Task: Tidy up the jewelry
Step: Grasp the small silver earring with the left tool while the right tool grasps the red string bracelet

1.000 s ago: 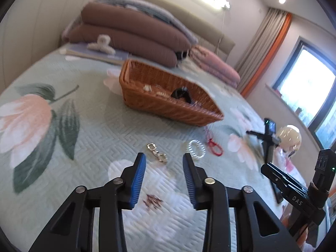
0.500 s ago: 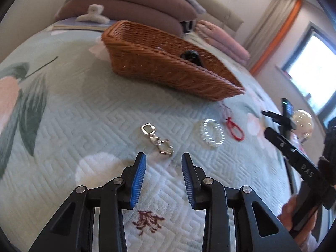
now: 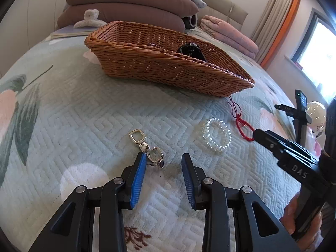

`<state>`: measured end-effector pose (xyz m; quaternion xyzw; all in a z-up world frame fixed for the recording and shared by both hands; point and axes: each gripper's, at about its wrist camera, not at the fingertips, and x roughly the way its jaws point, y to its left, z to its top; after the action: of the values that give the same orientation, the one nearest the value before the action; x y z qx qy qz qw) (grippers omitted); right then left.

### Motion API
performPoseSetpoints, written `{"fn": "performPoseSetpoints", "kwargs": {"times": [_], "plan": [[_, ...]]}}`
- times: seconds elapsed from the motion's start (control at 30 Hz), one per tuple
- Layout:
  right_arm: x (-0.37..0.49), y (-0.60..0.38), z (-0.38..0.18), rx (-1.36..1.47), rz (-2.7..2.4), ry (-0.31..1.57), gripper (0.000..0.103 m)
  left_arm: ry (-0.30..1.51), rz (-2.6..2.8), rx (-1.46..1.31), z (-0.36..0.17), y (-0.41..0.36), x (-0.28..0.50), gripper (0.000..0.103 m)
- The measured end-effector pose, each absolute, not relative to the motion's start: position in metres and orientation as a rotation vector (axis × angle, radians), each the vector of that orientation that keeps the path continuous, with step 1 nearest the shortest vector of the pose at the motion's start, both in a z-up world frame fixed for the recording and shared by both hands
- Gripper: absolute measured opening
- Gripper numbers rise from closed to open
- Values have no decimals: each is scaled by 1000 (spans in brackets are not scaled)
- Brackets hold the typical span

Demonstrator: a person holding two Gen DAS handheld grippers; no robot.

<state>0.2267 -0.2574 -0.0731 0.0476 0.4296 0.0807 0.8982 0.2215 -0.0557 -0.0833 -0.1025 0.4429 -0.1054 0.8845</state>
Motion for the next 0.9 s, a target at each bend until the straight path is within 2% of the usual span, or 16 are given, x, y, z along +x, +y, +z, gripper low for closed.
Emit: {"fn": "performPoseSetpoints", "kwargs": {"times": [0.13,0.27,0.4,0.43,0.47,0.5,0.57,0.9], "plan": [[240,-250,-78,61,143,913,51,912,-209,-192,-83,-59,220,35],[252,-254,-87,77,101,954,35,907,-207,-211,-84,-55,220,32],[257,-255,-92,75,81,965,28,896,-200,-230,-86,-50,218,25],[255,-253,-92,61,68,959,23,895,-193,-240,-86,-48,218,20],[254,-252,-92,53,64,952,13,894,-189,-249,-86,-46,218,16],[253,-251,-92,47,65,947,10,894,-191,-261,-87,-44,218,16],[251,-250,-90,43,65,930,7,889,-199,-277,-87,-41,218,16],[222,-252,-68,66,72,855,6,814,-268,-287,-71,-40,200,16]]}}
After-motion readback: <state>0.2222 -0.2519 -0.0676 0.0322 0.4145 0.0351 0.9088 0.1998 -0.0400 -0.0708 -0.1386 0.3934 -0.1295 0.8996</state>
